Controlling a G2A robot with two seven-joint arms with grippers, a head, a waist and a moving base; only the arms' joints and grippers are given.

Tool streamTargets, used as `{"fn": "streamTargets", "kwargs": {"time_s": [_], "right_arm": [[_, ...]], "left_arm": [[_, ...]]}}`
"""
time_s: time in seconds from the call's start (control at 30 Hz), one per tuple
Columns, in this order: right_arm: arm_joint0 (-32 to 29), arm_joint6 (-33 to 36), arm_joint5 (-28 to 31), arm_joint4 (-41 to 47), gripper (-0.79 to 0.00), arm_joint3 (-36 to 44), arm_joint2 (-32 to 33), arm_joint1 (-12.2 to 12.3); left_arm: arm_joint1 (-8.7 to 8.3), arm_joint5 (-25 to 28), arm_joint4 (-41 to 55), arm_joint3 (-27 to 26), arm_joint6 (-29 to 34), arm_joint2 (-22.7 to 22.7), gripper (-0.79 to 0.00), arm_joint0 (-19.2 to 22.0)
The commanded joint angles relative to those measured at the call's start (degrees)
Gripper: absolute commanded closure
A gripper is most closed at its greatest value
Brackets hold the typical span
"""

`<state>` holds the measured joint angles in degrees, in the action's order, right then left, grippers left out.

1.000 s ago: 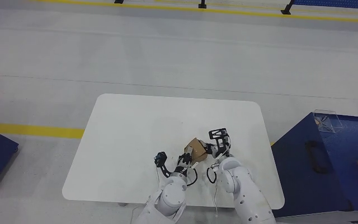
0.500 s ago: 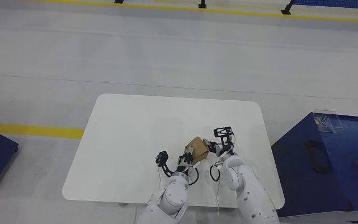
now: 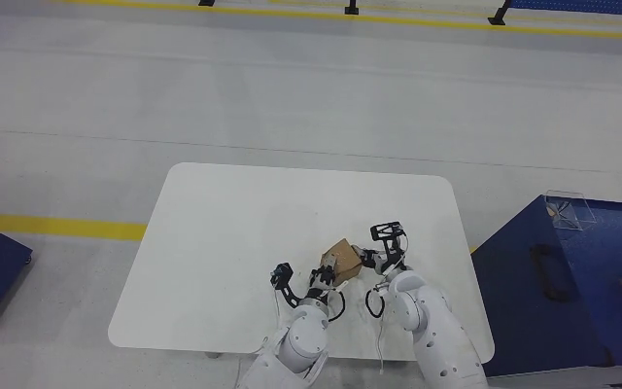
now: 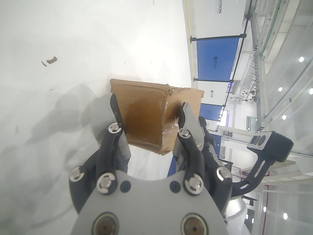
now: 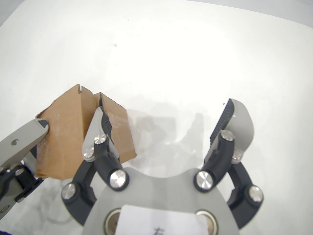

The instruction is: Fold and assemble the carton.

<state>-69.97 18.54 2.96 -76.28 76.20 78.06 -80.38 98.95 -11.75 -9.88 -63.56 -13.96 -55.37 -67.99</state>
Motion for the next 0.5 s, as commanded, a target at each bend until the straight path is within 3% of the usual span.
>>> {"fn": "streamTargets", "kwargs": {"time_s": [0.0,0.47], "right_arm": [[0.08,-0.04,-0.11,0.05,-0.785,-0.15,-0.02,0.03],[0.29,-0.78,-0.87,1.91,-0.785,-0.24,0.36,0.22]], "left_arm": [[0.10,-0.15,-0.01,0.39,-0.07,0.05,-0.397,0.18],[0.72,-0.84,-0.65,1.94,-1.05,0.11,-0.406,0.93]]}}
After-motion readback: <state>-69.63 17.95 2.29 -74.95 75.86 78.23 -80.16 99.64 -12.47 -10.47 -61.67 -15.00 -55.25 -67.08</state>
